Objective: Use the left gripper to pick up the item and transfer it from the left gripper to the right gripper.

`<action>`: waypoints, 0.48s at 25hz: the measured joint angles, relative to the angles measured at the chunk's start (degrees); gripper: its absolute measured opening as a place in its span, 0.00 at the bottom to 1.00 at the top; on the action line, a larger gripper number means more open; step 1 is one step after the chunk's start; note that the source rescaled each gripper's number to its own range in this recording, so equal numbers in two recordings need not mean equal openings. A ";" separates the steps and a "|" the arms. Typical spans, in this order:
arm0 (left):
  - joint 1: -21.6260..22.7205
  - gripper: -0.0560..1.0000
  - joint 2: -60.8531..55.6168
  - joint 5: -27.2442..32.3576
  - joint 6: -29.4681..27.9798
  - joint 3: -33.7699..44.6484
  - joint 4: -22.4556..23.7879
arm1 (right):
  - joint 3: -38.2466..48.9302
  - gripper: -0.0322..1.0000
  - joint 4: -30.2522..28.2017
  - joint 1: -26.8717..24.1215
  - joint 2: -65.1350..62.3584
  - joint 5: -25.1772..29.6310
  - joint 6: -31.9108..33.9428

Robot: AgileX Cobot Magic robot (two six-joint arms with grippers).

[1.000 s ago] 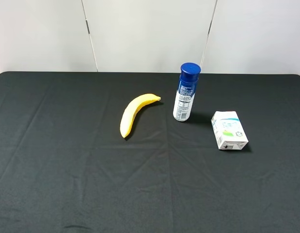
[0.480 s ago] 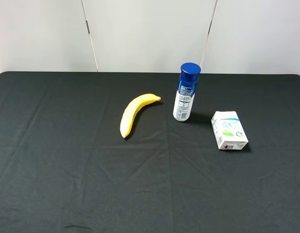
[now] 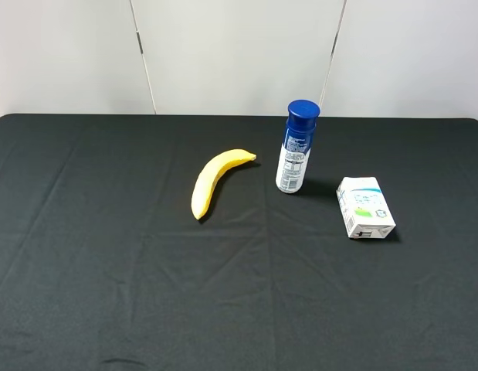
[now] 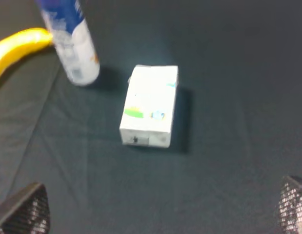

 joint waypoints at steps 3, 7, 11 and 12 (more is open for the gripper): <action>0.00 0.97 0.00 0.00 0.00 0.00 0.11 | 0.00 1.00 0.06 -2.49 -1.93 0.13 0.00; 0.00 0.97 0.00 0.00 0.00 0.00 0.11 | 0.00 1.00 0.47 -2.85 -1.95 0.13 0.00; 0.00 0.97 0.00 0.00 0.00 0.00 0.11 | 0.00 1.00 0.81 -2.99 -1.95 0.13 0.00; 0.00 0.97 0.00 0.00 0.00 0.00 0.11 | 0.00 1.00 0.82 -2.99 -1.95 0.13 0.00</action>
